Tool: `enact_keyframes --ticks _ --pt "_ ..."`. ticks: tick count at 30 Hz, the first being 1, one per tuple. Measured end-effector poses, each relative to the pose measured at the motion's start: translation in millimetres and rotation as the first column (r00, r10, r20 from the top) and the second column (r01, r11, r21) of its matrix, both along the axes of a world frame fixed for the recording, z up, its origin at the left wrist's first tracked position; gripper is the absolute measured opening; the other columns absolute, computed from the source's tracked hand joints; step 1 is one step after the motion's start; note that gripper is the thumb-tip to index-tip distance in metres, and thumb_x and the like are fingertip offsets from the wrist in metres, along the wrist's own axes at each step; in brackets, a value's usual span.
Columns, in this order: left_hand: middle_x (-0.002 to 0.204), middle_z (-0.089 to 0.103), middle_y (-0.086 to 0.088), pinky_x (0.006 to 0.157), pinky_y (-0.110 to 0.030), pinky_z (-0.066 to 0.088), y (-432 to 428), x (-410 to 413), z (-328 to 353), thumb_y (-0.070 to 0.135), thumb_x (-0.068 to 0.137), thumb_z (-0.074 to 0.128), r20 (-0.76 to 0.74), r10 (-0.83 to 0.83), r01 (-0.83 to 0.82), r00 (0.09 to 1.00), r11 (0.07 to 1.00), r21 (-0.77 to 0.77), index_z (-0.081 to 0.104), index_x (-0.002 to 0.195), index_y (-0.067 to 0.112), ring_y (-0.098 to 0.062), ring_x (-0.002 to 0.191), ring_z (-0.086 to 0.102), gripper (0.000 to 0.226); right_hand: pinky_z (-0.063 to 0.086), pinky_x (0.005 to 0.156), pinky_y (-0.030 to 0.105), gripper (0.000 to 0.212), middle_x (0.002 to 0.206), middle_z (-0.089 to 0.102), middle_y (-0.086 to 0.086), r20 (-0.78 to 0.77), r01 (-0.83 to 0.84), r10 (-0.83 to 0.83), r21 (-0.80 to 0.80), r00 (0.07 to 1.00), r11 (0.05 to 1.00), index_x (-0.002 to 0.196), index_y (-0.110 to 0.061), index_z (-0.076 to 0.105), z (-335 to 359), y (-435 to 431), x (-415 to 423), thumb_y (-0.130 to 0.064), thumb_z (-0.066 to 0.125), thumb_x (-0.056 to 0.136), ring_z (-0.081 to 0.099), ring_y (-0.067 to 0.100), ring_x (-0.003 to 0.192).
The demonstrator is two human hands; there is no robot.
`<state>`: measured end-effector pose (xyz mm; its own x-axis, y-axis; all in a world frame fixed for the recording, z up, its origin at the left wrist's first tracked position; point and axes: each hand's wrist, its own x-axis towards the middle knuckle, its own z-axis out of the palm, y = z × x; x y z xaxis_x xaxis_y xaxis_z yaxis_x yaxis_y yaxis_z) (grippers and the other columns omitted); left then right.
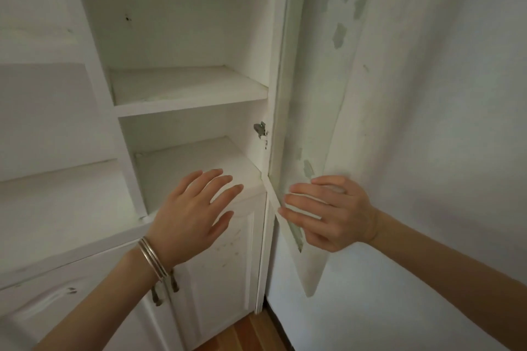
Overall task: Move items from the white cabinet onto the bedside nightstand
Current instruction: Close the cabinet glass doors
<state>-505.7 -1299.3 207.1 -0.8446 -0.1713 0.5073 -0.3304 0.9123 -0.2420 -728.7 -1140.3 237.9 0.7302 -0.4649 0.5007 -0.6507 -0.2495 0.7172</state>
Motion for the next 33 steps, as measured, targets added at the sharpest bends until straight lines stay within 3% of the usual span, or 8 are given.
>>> enact_keyframes --ticks 11,19,27,33 --pt "0.123 0.06 -0.01 0.102 -0.046 0.035 -81 143 23 0.033 0.09 0.04 -0.034 0.252 -0.254 0.967 0.965 -0.065 0.061 0.122 0.014 -0.031 0.12 0.051 0.042 0.044 0.087 0.039 0.029 0.098 0.068 0.007 0.003 -0.15 0.15 0.071 0.989 0.986 0.094 -0.01 0.07 0 -119 133 -0.018 0.045 0.081 0.062 0.026 0.1" --pt "0.127 0.058 -0.009 0.105 -0.047 0.031 -136 211 49 0.032 0.09 0.042 -0.078 0.251 -0.26 0.965 0.955 -0.141 0.06 0.122 0.014 -0.029 0.124 0.047 0.041 0.039 0.098 0.045 0.027 0.103 0.065 0.012 -0.026 -0.045 0.05 0.162 0.998 0.986 0.1 -0.007 0.067 -4 -219 172 -0.018 0.054 0.079 0.053 0.029 0.109" --pt "0.138 0.049 -0.012 0.109 -0.051 0.026 -183 218 85 0.027 0.087 0.045 -0.208 0.217 -0.264 0.954 0.936 -0.235 0.057 0.127 0.013 -0.031 0.131 0.039 0.044 0.037 0.102 0.048 0.028 0.103 0.066 0.013 -0.01 -0.089 0.091 0.12 0.996 0.989 0.102 -0.006 0.067 7 -246 191 -0.016 0.05 0.083 0.055 0.03 0.112" --pt "0.143 0.041 -0.016 0.111 -0.055 0.018 -225 190 111 0.033 0.082 0.039 -0.244 0.34 -0.389 0.908 0.9 -0.195 0.044 0.138 0.012 -0.034 0.134 0.032 0.06 0.042 0.097 0.041 0.024 0.094 0.067 0.006 -0.161 -0.129 0.144 0.096 0.976 0.987 0.095 -0.008 0.067 11 -260 181 -0.018 0.048 0.085 0.058 0.025 0.104"
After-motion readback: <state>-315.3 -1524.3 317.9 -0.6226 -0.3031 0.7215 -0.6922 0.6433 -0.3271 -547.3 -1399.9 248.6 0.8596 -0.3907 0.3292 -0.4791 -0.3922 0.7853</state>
